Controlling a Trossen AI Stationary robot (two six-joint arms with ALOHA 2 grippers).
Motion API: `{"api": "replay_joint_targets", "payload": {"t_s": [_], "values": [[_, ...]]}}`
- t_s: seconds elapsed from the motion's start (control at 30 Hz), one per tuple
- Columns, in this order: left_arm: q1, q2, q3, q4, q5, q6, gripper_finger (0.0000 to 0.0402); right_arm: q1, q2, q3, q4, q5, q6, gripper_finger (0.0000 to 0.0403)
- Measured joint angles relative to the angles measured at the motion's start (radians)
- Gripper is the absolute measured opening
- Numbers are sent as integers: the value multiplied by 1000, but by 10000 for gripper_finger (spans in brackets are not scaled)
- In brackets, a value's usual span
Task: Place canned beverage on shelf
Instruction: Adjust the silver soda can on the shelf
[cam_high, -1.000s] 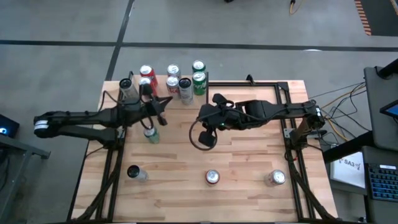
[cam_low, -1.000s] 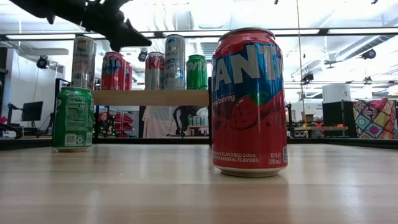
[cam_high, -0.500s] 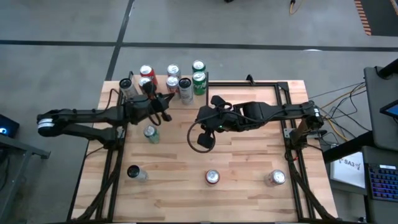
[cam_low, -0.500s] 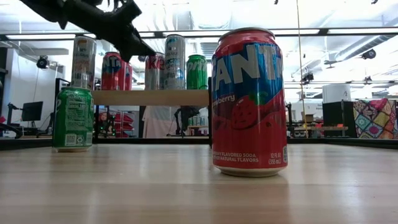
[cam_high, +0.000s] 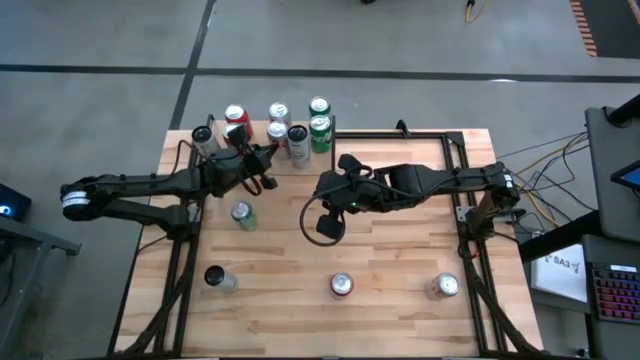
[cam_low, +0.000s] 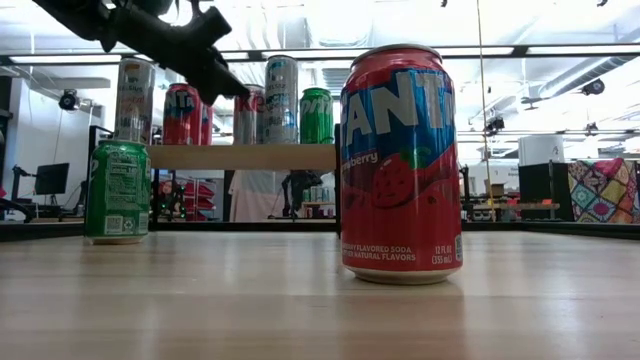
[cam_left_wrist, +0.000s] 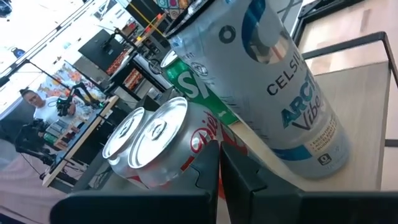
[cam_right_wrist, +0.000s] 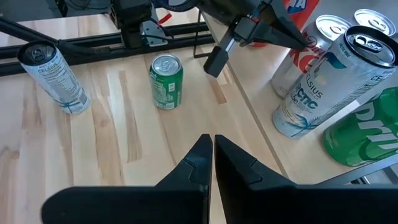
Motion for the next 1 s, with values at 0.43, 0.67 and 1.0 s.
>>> {"api": "replay_joint_targets", "payload": {"t_s": [0.43,0.67,1.0], "values": [[8,0,0,9,6,-17,0,0,0,0,0,0,0,9],[11,0,0,15,6,-21,0,0,0,0,0,0,0,9],[14,4,-1,26,6,-24,0,0,0,0,0,0,0,9]]}}
